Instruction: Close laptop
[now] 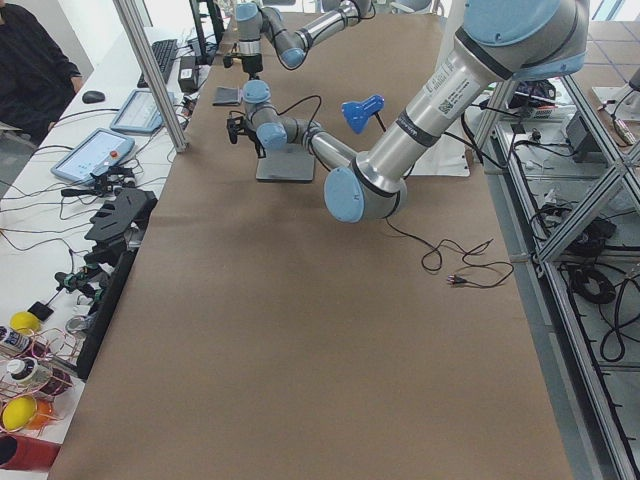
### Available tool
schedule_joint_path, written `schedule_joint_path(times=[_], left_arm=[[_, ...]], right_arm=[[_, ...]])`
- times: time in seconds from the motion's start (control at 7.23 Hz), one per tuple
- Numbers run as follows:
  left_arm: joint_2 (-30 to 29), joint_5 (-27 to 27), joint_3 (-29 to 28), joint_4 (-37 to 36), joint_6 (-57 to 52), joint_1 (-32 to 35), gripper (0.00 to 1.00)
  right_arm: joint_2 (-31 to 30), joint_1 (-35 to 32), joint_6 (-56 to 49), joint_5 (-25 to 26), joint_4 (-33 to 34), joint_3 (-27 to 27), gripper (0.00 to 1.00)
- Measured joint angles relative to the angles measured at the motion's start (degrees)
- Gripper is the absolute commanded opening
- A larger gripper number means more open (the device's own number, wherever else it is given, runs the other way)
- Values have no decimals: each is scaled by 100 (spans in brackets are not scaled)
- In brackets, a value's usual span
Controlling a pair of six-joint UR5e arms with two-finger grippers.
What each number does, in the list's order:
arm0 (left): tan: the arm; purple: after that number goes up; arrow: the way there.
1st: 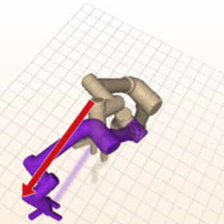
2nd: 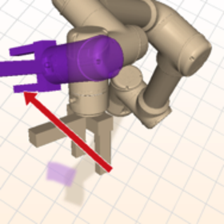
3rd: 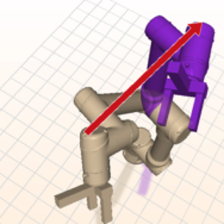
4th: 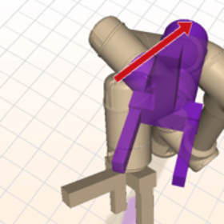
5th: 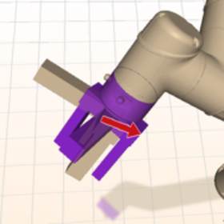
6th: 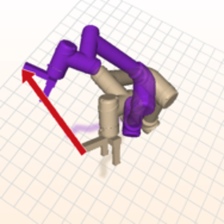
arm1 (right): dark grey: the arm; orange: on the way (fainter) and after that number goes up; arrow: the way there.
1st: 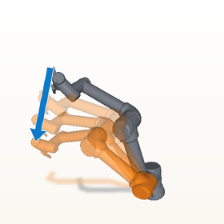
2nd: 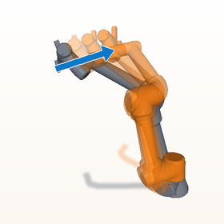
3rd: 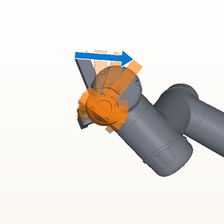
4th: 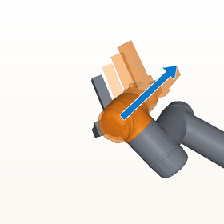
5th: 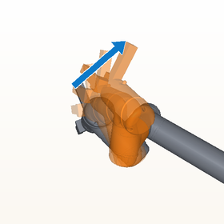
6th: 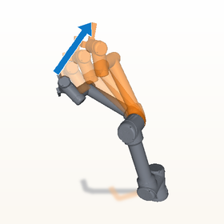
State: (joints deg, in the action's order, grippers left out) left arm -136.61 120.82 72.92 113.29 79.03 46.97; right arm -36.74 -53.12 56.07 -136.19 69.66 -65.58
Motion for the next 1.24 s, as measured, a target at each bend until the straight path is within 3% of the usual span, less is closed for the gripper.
schedule_joint_path(times=[0.28, 0.55, 0.83, 1.24], left_arm=[[435, 286, 906, -750, -242, 387, 98], [1375, 475, 1649, -975, -1288, 925, 98], [2360, 730, 1991, -1014, -2738, 1679, 98], [3656, 946, 1968, -1044, -5081, 2885, 98]], right_arm=[[-764, -458, -438, -115, 733, -1109, 100], [-1873, -1126, -1776, -189, 922, -1874, 100], [-2519, -1726, -3015, -160, 1411, -2042, 100], [-3037, -2605, -5720, 411, 3170, -1976, 100]])
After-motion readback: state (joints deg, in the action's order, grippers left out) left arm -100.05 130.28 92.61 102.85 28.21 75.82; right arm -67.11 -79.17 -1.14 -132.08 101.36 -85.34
